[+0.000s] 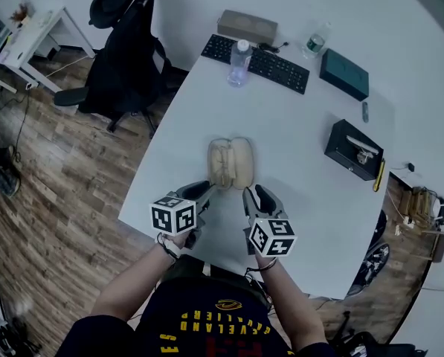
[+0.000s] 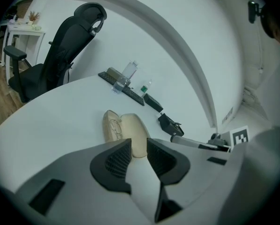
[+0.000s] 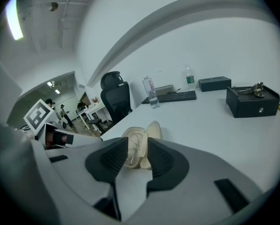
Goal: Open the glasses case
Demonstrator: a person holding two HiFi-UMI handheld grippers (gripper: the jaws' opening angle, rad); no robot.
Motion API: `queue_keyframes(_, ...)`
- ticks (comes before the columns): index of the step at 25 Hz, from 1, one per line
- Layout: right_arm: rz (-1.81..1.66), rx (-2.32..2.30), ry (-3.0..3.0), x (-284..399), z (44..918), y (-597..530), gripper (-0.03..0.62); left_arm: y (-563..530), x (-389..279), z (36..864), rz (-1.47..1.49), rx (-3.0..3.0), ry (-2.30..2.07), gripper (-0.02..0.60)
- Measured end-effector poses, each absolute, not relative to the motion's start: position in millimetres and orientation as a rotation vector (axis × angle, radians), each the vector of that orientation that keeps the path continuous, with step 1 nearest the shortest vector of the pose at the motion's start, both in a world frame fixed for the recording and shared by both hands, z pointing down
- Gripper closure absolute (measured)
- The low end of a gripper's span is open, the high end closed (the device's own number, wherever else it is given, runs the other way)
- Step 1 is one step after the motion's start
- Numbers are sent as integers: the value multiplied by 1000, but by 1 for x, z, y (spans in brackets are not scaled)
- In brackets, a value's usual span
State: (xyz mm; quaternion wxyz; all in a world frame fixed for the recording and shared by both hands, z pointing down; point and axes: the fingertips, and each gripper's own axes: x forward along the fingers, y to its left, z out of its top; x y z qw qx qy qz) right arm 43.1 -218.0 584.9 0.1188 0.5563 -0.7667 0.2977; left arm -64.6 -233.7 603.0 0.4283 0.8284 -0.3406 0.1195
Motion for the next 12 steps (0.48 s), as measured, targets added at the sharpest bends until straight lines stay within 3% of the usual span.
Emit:
queue_keyframes(5, 941, 1565, -2391, 28, 547, -195, 462, -202, -54, 550, 256, 2207, -753, 471)
queue_keyframes(12, 957, 1629, -2567, 29, 470, -172, 520, -160, -42, 467, 225, 2436, -624, 471)
